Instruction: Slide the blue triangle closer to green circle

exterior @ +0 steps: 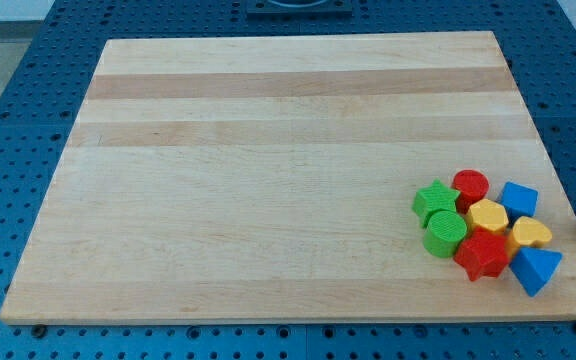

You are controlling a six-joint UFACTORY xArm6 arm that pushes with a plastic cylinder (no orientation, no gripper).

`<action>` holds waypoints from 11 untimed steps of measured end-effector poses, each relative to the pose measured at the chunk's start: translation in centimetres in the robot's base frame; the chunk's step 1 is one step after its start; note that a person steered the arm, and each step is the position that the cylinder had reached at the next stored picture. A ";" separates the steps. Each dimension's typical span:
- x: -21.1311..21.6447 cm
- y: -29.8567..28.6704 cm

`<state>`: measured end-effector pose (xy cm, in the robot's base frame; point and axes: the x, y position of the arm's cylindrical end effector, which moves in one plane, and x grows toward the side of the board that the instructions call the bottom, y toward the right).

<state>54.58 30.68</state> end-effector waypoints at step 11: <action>-9.4 -18.7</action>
